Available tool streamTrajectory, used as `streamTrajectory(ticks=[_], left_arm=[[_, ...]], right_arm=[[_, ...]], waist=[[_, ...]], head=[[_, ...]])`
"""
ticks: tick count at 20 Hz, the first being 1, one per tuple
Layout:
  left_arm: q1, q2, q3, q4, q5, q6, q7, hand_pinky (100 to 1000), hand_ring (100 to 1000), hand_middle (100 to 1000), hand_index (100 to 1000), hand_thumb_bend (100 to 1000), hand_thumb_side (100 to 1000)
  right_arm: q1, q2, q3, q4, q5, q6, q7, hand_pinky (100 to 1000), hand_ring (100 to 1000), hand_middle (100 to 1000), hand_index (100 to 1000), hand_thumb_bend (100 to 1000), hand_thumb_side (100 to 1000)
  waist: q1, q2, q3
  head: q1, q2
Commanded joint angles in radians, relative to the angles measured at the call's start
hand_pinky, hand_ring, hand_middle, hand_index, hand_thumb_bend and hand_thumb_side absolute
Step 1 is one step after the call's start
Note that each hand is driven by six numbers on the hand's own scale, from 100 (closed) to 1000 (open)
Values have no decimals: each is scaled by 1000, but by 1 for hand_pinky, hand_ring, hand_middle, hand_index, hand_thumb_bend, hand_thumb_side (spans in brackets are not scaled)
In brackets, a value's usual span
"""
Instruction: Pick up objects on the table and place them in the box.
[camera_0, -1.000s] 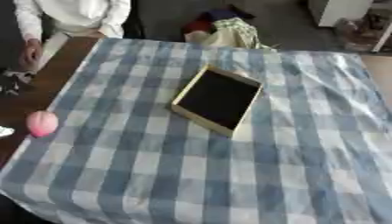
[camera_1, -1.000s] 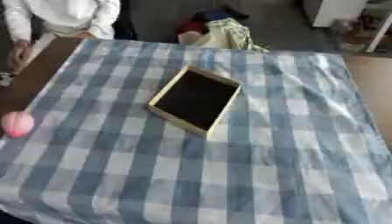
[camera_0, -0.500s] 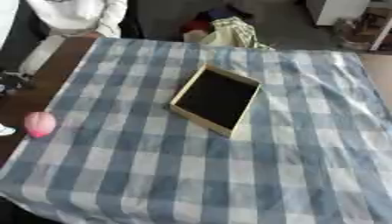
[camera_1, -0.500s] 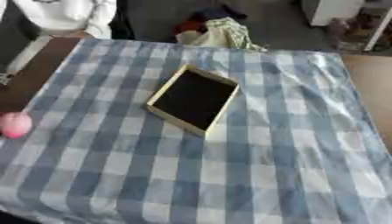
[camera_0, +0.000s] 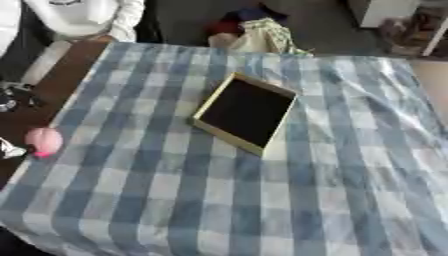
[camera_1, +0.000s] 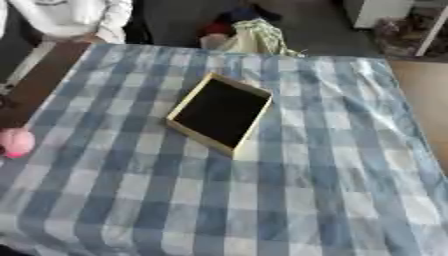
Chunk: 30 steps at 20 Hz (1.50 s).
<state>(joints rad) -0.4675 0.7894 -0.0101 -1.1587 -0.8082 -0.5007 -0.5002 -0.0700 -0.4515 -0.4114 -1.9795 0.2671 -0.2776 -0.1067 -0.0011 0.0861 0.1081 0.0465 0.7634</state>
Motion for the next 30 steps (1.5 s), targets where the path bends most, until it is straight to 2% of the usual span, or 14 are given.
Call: streamTrajectory(ticks=[1,10,18,19,22,28,30], left_arm=[[-20,22,4,-1,-16,3,-1,747,855,830,939,451,224],[-50,0,-9,34,-56,10,5,748,857,830,942,474,232],[-94,-47,-20,116,-149,22,29,748,858,828,938,500,245],[-97,-49,-22,125,-162,21,31,748,859,827,940,531,257],[-102,-49,-25,142,-204,18,34,744,857,822,939,551,267],[-103,-48,-15,158,-238,27,61,731,848,817,929,516,258],[-106,-51,-12,166,-250,41,84,711,834,802,912,464,243]], right_arm=[[-6,-16,-3,-20,-6,0,3,785,607,674,736,100,874],[-6,-14,-2,-20,-9,2,10,785,604,672,736,100,877],[-8,-9,-1,-20,-14,2,17,784,603,671,735,100,877],[-8,-9,-1,-20,-14,2,17,784,602,670,735,100,878],[-9,-9,-1,-20,-16,4,19,783,602,670,735,100,878],[-11,-8,-1,-20,-18,6,23,783,601,668,734,100,878],[-11,-8,1,-20,-19,6,24,783,601,668,735,100,878]], waist=[[3,-9,-1],[2,-4,-3],[0,3,-10],[0,4,-11],[2,7,-11],[5,8,-8],[5,9,-8]], head=[[3,7],[10,7],[15,7],[17,7],[21,7],[26,7],[28,7]])
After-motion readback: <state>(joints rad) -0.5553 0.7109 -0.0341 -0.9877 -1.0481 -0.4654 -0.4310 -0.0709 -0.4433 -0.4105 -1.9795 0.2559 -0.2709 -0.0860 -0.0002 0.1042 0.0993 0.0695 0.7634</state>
